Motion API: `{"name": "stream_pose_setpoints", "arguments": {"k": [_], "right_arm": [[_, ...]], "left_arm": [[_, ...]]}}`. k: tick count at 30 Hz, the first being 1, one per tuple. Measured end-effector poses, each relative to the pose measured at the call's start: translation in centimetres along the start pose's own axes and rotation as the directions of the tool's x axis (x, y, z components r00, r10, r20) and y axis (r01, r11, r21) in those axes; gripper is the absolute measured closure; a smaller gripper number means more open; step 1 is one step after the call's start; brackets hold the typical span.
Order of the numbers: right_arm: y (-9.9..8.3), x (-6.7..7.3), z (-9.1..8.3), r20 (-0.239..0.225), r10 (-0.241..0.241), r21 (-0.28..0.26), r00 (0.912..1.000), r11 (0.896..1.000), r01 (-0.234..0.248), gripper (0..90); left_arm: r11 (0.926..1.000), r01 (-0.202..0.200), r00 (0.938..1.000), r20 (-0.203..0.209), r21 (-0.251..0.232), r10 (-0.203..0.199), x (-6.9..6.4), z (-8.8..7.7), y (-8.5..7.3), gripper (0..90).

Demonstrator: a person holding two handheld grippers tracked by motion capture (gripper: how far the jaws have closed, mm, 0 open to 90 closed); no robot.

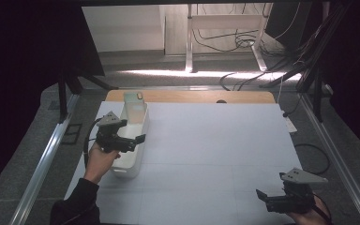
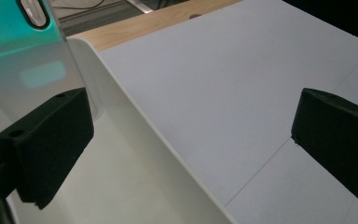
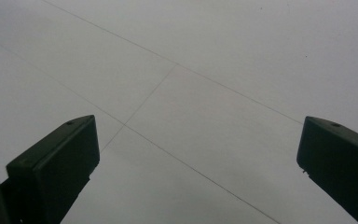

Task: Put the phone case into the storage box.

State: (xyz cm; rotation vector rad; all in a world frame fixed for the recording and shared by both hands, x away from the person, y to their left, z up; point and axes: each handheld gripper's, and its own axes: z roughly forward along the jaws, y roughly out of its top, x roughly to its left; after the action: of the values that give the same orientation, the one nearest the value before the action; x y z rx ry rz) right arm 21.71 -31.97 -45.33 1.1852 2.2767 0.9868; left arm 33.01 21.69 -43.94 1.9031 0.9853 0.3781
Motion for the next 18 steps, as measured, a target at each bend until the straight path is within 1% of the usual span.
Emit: {"name": "stream_pose_setpoints", "arguments": {"k": [6,11,18], "right_arm": [[0.0,0.0,0.0,-0.001,0.003,-0.002,1.0,1.0,-0.003,0.0],[0.0,0.0,0.0,-0.003,0.004,-0.004,1.0,1.0,-0.004,0.0],[0.0,-0.1,0.0,-0.004,0.006,-0.005,1.0,1.0,-0.006,0.0]], "left_arm": [[0.9999,0.001,1.0,-0.004,-0.01,-0.001,-0.5,-0.8,-0.5,0.0],[1.0,-0.005,0.9999,-0.012,-0.007,0.005,-0.9,-1.3,-0.9,0.0],[1.0,-0.003,0.9998,-0.018,-0.001,0.003,-1.4,-1.9,-1.4,0.0]]}}
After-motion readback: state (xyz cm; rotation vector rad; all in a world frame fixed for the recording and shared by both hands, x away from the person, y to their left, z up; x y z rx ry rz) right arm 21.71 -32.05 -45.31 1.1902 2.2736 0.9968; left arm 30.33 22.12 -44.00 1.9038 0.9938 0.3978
